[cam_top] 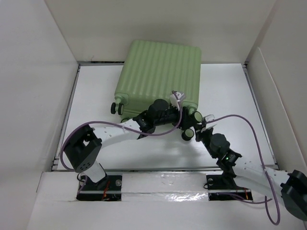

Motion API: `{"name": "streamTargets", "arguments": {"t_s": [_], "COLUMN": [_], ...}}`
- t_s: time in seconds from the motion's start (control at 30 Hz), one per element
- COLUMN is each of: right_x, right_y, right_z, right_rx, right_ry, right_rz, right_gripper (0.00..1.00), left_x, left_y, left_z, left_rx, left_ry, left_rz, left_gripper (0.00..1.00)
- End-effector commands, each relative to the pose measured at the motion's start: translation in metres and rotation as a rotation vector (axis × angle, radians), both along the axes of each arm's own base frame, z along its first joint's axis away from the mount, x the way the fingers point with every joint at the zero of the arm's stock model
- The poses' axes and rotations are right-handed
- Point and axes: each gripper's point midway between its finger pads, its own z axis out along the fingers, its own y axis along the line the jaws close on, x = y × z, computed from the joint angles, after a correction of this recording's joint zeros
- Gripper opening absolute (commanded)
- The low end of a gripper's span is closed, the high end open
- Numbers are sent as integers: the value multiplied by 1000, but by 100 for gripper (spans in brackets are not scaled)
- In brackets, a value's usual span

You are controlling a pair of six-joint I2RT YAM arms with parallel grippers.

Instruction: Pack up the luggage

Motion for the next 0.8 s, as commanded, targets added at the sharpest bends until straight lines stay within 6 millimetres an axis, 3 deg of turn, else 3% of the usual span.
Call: {"name": "streamTargets", "arguments": {"t_s": [0.0,0.07,0.13,0.17,0.23,0.27,0.3,0.33,0.4,0.43,0.47,0.57,0.7,0.77], "right_x": [-22,-26,-26,-30,-33,-41,-41,-41,-47,-49,-51,-53,-64,-62], "right_y": [50,65,79,89,106,119,124,132,145,147,141,137,167,172], "right_z": [30,29,41,32,47,39,38,45,36,49,41,42,67,72], "right_rx": [118,102,126,79,110,90,91,88,60,105,100,138,124,127], "right_ry": [-69,-80,-115,-108,-149,-133,-129,-146,-144,-189,-184,-169,-268,-309], "right_rz": [218,253,267,286,312,338,332,336,357,351,335,332,476,476], "right_gripper": [0,0,0,0,0,0,0,0,0,0,0,0,0,0], "left_x": [24,26,28,29,32,34,39,40,40,37,40,45,30,26], "left_y": [-19,-23,-27,-27,-29,-30,-30,-31,-33,-34,-31,-24,-35,-38], "left_z": [89,87,90,92,94,94,102,95,102,99,99,98,111,113], "left_rx": [-221,-211,-211,-214,-213,-212,-224,-210,-225,-204,-191,-181,-302,-309], "left_ry": [-143,-137,-136,-136,-135,-128,-130,-105,-94,-79,-78,-46,64,75], "left_rz": [26,19,20,20,31,36,41,13,-5,-28,-28,-45,-217,-257], "left_gripper": [49,48,46,46,46,46,46,46,47,49,51,56,58,60]}}
